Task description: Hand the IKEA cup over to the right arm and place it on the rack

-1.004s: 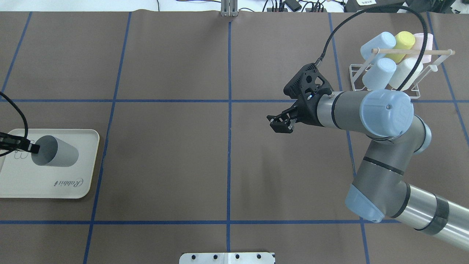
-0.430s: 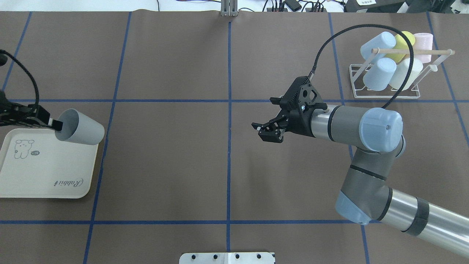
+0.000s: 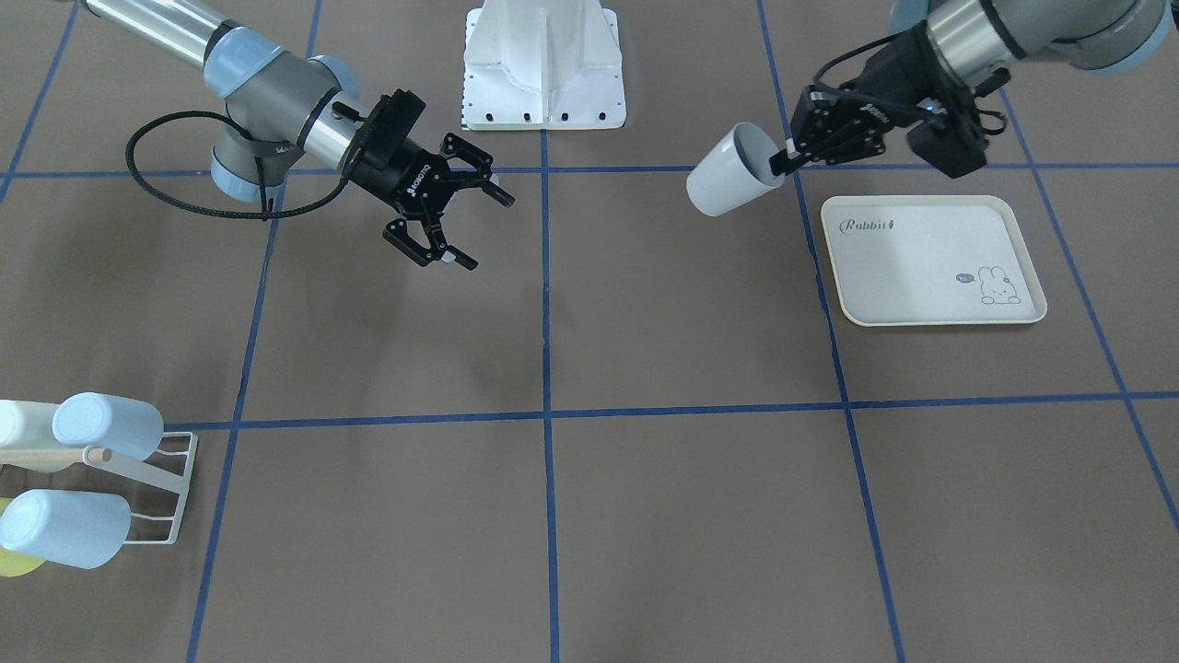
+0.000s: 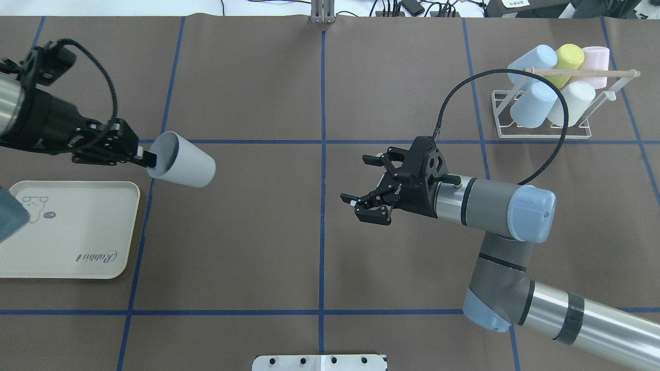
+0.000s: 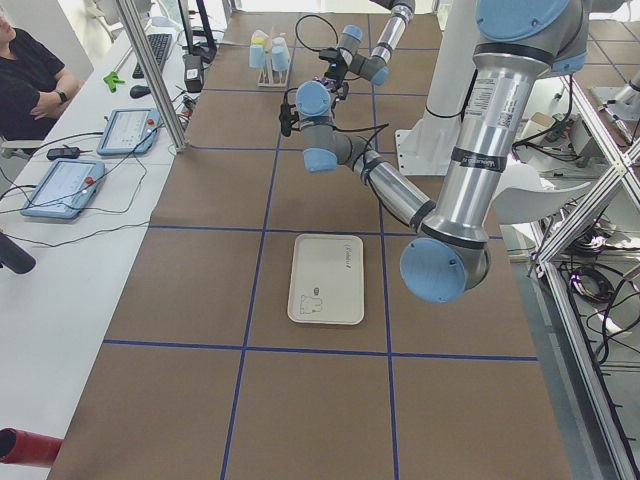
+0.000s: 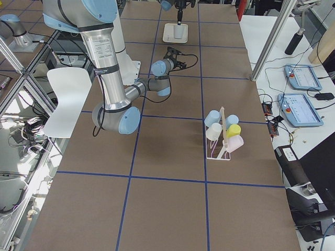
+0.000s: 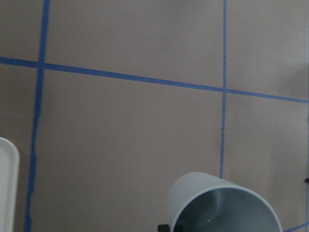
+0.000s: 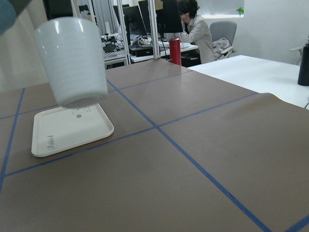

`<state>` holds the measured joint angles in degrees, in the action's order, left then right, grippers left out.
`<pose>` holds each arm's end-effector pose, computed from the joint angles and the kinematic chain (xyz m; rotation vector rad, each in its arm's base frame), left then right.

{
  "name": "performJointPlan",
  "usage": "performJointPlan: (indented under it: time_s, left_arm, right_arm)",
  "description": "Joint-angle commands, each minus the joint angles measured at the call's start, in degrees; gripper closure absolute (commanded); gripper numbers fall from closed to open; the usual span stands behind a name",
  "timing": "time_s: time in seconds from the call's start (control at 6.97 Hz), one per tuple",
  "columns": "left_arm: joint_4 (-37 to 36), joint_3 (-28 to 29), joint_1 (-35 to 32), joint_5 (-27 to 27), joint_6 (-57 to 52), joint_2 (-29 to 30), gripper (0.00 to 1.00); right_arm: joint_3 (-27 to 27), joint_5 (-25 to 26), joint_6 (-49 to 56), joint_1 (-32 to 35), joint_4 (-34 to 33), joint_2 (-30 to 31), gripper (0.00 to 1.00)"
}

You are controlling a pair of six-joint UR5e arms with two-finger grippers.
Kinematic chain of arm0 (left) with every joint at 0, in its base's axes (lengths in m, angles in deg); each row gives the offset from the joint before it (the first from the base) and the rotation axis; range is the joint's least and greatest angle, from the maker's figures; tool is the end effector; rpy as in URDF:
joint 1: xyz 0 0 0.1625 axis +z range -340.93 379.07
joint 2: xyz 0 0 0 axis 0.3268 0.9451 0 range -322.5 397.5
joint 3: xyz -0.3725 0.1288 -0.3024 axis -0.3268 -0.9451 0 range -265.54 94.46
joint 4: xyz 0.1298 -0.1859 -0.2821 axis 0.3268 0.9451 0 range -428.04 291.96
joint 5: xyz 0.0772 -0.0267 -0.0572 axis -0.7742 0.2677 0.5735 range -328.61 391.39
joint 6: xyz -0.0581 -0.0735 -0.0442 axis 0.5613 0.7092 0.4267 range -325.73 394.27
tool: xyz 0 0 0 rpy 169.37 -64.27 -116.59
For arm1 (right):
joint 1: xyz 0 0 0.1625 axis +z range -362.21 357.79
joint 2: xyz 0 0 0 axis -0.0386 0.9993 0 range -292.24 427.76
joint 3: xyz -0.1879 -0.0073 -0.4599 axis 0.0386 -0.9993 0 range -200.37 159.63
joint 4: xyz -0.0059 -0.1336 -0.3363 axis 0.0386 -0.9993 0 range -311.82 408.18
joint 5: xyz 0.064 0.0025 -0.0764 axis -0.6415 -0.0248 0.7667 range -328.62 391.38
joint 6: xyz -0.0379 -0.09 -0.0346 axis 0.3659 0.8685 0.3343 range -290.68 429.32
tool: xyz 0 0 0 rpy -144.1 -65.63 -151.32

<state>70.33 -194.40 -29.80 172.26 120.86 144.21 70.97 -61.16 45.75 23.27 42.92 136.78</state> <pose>0.2838 -0.4054 0.3502 -0.0453 1.5034 0.0120 -0.4491 -0.3567 0.3731 1.3460 -1.3449 -0.5314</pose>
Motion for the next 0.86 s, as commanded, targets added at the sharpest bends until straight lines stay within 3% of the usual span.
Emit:
performJointPlan:
  time_s: [0.0, 0.72]
  left_arm:
    - [8.56, 3.21, 3.69, -0.15, 2.70, 2.00, 1.00]
    - [8.94, 8.30, 5.80, -0.42, 7.37, 9.82, 1.00]
  right_arm:
    - [-0.54, 0.60, 3.76, -0.96, 3.33, -0.99, 0.01]
    - [-1.07, 0.69, 9.24, -3.25, 3.42, -2.05, 0.02]
